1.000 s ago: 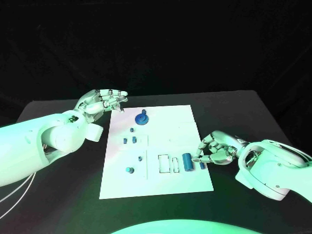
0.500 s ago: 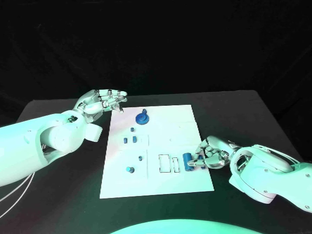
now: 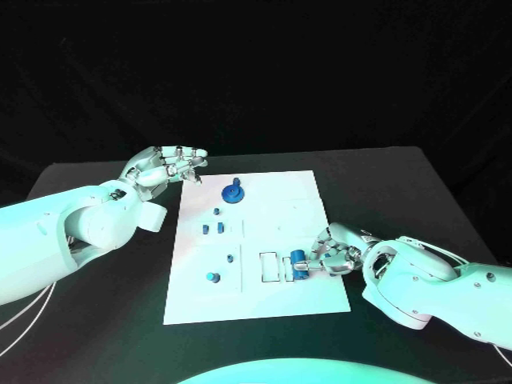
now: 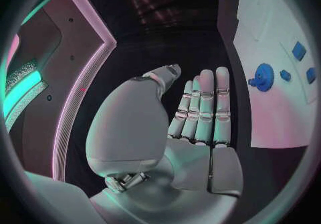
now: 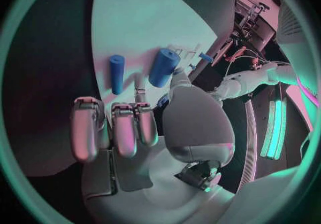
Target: Assemble the parts on the task board
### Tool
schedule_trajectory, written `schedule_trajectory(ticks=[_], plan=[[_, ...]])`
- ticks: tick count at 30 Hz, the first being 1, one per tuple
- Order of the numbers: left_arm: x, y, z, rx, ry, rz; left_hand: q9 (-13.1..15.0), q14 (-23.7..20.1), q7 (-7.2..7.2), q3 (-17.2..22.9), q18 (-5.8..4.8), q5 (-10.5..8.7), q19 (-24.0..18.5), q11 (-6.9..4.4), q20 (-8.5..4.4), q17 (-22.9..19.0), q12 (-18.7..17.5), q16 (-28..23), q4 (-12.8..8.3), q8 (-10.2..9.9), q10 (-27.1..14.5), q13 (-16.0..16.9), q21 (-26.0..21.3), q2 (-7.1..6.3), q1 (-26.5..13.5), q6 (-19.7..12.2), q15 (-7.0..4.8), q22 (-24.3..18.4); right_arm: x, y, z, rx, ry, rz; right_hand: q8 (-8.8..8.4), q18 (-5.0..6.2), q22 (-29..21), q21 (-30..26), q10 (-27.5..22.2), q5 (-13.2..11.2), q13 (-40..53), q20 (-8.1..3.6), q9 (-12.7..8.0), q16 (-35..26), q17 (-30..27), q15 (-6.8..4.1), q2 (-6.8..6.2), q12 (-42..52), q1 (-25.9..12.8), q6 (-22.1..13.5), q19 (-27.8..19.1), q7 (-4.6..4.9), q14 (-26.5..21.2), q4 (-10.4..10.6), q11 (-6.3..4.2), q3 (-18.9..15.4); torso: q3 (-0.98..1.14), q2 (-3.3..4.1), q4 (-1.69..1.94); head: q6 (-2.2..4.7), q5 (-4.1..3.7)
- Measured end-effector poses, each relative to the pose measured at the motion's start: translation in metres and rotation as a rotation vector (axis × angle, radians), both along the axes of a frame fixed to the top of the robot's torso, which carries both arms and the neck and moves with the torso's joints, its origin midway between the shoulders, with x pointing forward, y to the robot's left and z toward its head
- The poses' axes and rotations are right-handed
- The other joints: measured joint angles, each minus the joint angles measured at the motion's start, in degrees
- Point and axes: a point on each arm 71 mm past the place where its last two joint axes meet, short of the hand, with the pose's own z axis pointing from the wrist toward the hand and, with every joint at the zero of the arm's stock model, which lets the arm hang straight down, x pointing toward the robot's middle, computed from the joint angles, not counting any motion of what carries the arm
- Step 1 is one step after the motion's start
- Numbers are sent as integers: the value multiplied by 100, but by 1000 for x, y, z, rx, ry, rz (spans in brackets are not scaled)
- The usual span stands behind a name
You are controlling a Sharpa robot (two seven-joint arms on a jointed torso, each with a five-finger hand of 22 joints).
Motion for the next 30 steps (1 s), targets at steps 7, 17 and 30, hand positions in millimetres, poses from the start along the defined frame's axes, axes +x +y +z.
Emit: schedule_trajectory(ticks=[7, 17, 30], plan=[[0, 0, 0, 2, 4, 0, 0, 0, 0, 0, 0, 0, 0, 0, 0, 0, 0, 0, 0, 0, 0, 0, 0, 0, 0, 0, 0, 0, 1, 7, 0, -17, -16, 14, 69, 0, 0, 50, 21, 145, -1, 0, -1, 27, -1, -24, -95, 0, 917, -37, 0, -48, 19, -50, -21, 50, -3, -4, -5, -7, 14], [0, 0, -1, 4, 8, -3, -1, 0, 0, 0, 0, 0, 0, 0, 0, -1, 0, 0, 0, 0, 0, 1, 1, 0, 0, 0, 0, 0, 0, 13, 2, -52, -28, 40, 130, -60, -1, 68, 20, 999, -1, 0, 1, 27, -1, -44, -144, -22, 1654, 9, 0, -30, -2, -57, -63, 503, -7, -10, -6, -12, 19], [0, 0, -1, 5, 11, -6, 4, 0, 0, 0, 1, 0, 0, 0, 0, 5, 0, 0, 0, 0, 0, 1, -22, 0, 0, 0, 0, -9, -4, 15, 4, -63, -33, 39, 54, -60, 3, 77, 20, 1152, -2, 0, -64, 27, -2, -65, -107, -22, 1691, 51, 0, -48, 19, -47, -63, 686, -7, -10, -4, 1, 29]])
